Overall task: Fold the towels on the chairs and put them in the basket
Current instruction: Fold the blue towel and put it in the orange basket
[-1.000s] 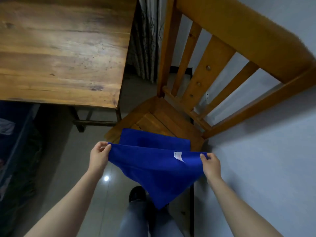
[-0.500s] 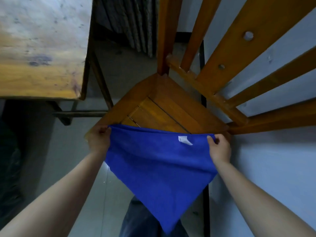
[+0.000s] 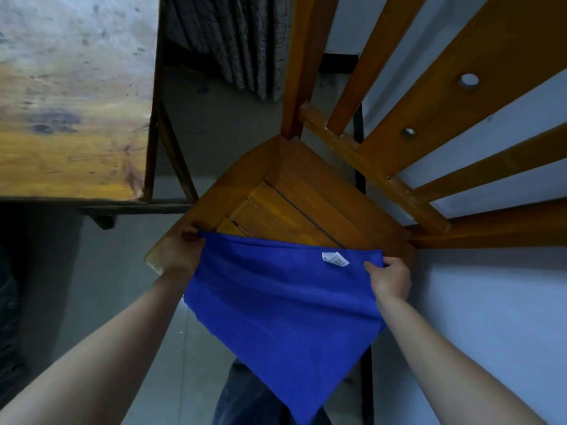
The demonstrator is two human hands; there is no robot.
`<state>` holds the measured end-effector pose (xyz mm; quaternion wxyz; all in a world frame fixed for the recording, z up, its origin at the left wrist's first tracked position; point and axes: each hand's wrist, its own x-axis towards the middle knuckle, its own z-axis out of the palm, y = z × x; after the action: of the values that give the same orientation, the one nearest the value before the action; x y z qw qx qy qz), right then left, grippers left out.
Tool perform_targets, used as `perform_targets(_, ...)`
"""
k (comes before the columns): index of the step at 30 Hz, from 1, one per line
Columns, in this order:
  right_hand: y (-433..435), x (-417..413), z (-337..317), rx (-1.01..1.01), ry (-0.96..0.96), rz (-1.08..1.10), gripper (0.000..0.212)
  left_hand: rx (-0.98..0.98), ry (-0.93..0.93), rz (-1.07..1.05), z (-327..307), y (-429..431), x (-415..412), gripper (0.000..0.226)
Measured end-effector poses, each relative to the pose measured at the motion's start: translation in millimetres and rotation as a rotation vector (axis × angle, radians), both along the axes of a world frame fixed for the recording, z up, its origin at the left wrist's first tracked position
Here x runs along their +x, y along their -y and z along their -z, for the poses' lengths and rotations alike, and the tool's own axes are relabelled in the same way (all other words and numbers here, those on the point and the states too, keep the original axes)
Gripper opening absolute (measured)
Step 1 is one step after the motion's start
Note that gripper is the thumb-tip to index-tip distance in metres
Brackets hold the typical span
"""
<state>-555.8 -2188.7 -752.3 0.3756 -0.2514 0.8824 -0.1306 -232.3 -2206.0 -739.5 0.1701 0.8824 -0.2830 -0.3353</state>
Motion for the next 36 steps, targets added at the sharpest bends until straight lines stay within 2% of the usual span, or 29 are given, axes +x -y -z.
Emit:
perform_targets(1, 0.8, -1.1, 0.9, 0.021, 0.037, 0.023, 0.012, 0.012, -0.009, 0.017, -0.6, 1.5, 0.4, 0.03)
perform_targets(2, 1.0, -2.6, 1.3, 0.035, 0.067, 0.042, 0.016, 0.029, -0.013, 0.045, -0.8, 2.5, 1.1, 0.032)
perform_targets(4, 0.8, -6.5, 0.3, 0.047, 0.103, 0.047, 0.032, 0.078, -0.006, 0.118, -1.1, 3.3, 2.9, 0.033)
perform_targets(7, 1.1, -10.7, -10.8, 0.019, 0.14, 0.063, 0.027, 0.121, 0.005, 0.175, -5.2, 1.6, 4.5, 0.029)
perform_targets(13, 30.0, 1.0, -45.0, -0.213, 0.199, 0.023, 0.008, -0.17, -0.195, -0.11, -23.7, 6.6, 22.0, 0.012)
perform_targets(18, 94.3, 38.0, -63.5, -0.388, 0.135, -0.124, 0.013, -0.324, -0.288, -0.42, -37.5, 52.3, 38.3, 0.032)
perform_targets(20, 102.3, 52.3, -58.6, -0.374, 0.111, -0.206, 0.023, -0.372, -0.354, -0.5, -36.3, 62.9, 42.8, 0.013)
perform_targets(22, 96.7, 54.7, -50.8, -0.281, 0.106, -0.28, 0.048, -0.374, -0.378, -0.444, -32.2, 56.9, 45.3, 0.009)
perform_targets(23, 88.3, 51.5, -49.0, -0.226, 0.095, -0.31, 0.058, -0.339, -0.346, -0.355, -29.4, 46.9, 46.7, 0.01)
perform_targets(25, 60.3, 37.9, -48.2, -0.147, 0.033, -0.355, 0.063, -0.239, -0.214, -0.193, -20.1, 15.7, 51.5, 0.035)
perform_targets(27, 18.9, 17.9, -47.1, -0.103, -0.02, -0.333, 0.057, -0.154, -0.133, -0.173, -9.6, -25.2, 53.8, 0.049)
perform_targets(29, -32.7, -0.6, -45.0, -0.065, -0.061, -0.253, 0.05, -0.05, -0.142, -0.22, 1.5, -73.3, 50.0, 0.052)
perform_targets(32, -107.5, -7.7, -36.9, -0.053, -0.088, -0.234, 0.037, 0.114, -0.299, -0.307, 19.0, -134.4, 37.3, 0.051)
perform_targets(36, -164.8, 8.8, -23.6, -0.025, 0.071, -0.322, 0.022, 0.301, -0.605, -0.344, 30.2, -169.1, 14.3, 0.051)
